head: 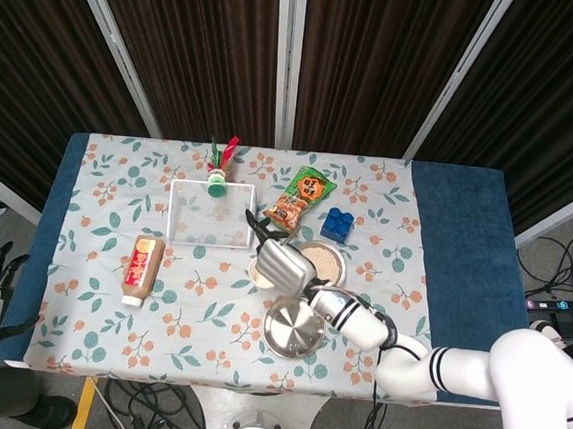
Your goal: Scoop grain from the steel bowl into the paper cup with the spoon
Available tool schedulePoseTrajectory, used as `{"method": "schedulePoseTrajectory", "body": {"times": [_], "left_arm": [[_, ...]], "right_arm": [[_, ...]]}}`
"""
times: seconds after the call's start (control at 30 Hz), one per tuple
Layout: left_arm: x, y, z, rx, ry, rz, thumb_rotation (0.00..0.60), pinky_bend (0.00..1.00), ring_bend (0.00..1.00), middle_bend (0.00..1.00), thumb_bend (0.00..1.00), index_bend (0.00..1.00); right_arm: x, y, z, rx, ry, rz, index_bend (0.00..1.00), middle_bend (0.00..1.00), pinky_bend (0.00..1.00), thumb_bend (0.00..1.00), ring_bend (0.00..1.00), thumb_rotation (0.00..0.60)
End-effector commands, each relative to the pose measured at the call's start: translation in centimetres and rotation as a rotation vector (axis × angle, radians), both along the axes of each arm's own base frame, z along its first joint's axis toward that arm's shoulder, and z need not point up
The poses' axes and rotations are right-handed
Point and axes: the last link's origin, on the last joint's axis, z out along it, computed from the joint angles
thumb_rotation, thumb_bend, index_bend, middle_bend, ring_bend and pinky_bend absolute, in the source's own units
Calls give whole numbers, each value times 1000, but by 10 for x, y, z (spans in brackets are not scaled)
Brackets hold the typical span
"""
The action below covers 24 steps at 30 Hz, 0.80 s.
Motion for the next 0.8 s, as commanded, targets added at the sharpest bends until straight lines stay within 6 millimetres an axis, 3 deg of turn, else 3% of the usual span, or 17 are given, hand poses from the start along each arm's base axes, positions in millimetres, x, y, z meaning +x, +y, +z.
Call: {"method": "schedulePoseTrajectory", "body": {"times": [0.03, 0.23, 0.43, 0.63, 0.8], "left_arm": [[-1, -2, 0, 0, 0, 9, 600, 20, 35, 79, 62, 206], [0, -2, 0, -1, 4, 9, 600, 20, 35, 78, 61, 206], [0, -3, 1, 5, 3, 9, 600, 20, 35, 78, 61, 206], [1, -1, 1, 3, 5, 1, 600, 20, 35, 79, 62, 205], [2, 1, 0, -2, 6, -7, 600, 20, 35, 78, 62, 206]], "right_arm": [[0, -1, -13, -8, 122, 84, 607, 561, 0, 327, 288, 600], [1, 1, -18, -24, 138, 87, 607, 561, 0, 327, 288, 600], [2, 2, -5, -14, 34, 16, 608, 561, 0, 327, 288, 600], [-17, 8, 14, 31, -126, -124, 608, 561, 0, 327, 288, 600], [-47, 27, 22, 182, -367, -329, 610, 570, 0, 327, 303, 600]]}}
